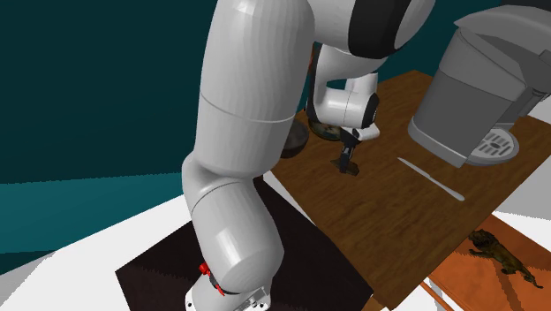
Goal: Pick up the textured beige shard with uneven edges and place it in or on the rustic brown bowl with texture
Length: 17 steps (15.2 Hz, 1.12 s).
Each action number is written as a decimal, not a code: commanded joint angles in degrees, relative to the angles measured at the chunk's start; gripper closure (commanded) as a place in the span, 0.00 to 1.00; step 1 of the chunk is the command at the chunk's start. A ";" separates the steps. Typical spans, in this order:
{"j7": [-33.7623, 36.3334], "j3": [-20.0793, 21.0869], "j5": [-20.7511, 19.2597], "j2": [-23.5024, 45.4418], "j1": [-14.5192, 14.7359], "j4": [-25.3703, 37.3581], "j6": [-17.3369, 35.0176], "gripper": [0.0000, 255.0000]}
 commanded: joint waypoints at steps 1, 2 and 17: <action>0.15 -0.11 -0.21 0.21 0.07 0.02 0.21 0.00; 0.15 -0.11 -0.21 0.21 0.07 0.02 0.21 0.00; -0.37 0.25 0.45 -0.55 -0.18 -0.08 -0.38 1.00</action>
